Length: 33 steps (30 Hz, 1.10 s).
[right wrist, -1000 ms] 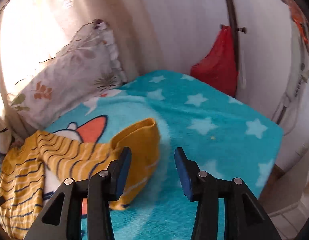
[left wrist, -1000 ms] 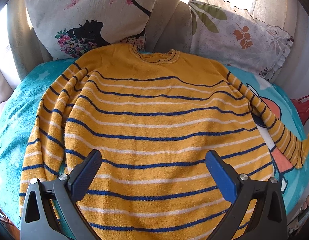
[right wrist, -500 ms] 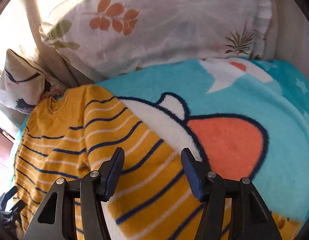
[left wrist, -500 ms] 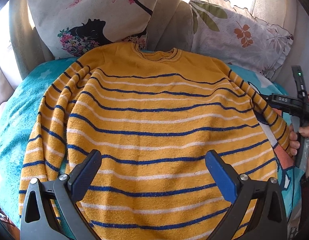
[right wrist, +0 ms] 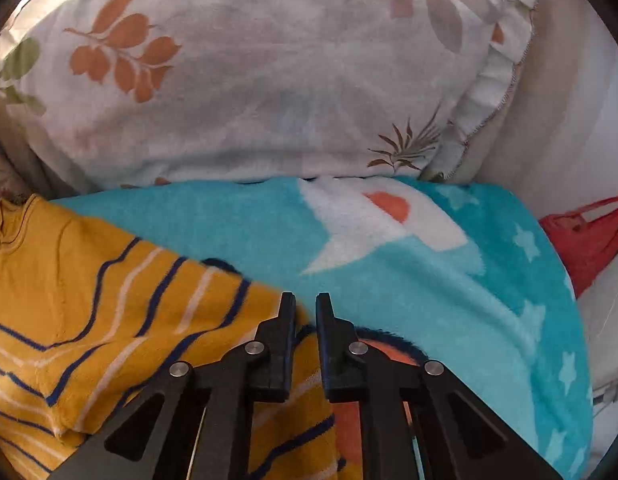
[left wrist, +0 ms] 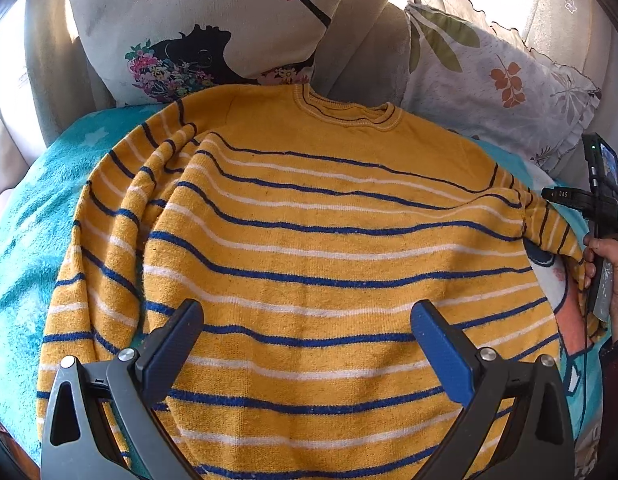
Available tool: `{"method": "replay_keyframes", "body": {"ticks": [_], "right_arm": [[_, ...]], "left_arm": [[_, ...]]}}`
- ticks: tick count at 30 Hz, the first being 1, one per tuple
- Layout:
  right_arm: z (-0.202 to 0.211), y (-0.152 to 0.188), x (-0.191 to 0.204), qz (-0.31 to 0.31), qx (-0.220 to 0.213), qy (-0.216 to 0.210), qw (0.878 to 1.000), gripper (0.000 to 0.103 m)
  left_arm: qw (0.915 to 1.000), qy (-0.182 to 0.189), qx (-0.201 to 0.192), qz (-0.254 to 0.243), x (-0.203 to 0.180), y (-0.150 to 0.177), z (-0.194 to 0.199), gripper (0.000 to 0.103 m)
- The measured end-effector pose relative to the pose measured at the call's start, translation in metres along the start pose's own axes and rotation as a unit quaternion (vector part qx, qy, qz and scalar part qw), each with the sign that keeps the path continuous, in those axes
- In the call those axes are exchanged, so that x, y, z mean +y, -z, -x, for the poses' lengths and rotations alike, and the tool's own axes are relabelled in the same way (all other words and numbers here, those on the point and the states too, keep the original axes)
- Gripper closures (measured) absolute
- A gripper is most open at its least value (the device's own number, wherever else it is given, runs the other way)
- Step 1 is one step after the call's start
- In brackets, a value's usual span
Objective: Fold small clothes
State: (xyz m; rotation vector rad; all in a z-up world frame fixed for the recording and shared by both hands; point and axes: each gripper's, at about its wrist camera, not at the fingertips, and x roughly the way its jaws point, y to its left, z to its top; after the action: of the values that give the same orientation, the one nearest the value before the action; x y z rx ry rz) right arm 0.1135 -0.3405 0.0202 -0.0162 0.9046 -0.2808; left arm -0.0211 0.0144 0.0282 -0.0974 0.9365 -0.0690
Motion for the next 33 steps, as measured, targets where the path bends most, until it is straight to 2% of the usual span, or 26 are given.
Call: {"method": "replay_keyframes", "body": {"ticks": [1, 3, 5, 8, 12, 20, 26, 33], "right_arm": [[0.006, 0.001, -0.001, -0.008, -0.007, -0.007, 1.0, 0.086], [0.025, 0.007, -0.001, -0.013, -0.028, -0.034, 0.999, 0.07], [0.053, 0.015, 0.003, -0.017, -0.057, -0.047, 0.997, 0.063], [0.095, 0.035, 0.014, -0.018, -0.083, -0.109, 0.99, 0.05], [0.125, 0.068, 0.043, -0.004, -0.084, -0.184, 0.979, 0.049], [0.137, 0.117, 0.097, 0.004, -0.043, -0.229, 0.972, 0.048], [0.136, 0.133, 0.117, 0.025, -0.031, -0.225, 0.974, 0.047], [0.135, 0.139, 0.115, 0.013, -0.024, -0.217, 0.976, 0.043]], "left_arm": [[1.0, -0.001, 0.001, 0.002, 0.002, 0.0, 0.0, 0.0], [1.0, -0.002, 0.004, 0.005, 0.004, 0.001, -0.001, 0.0], [0.9999, -0.002, 0.005, 0.009, 0.005, 0.002, -0.002, 0.0], [1.0, 0.0, 0.005, 0.009, 0.001, 0.005, -0.001, 0.0], [1.0, -0.003, 0.002, 0.003, -0.007, 0.01, 0.002, 0.0], [0.9997, -0.022, -0.01, -0.007, -0.011, 0.02, 0.014, 0.0], [0.9996, -0.023, -0.013, -0.008, -0.01, 0.023, 0.017, 0.0], [0.9997, -0.02, -0.006, -0.007, -0.011, 0.025, 0.015, 0.0]]}}
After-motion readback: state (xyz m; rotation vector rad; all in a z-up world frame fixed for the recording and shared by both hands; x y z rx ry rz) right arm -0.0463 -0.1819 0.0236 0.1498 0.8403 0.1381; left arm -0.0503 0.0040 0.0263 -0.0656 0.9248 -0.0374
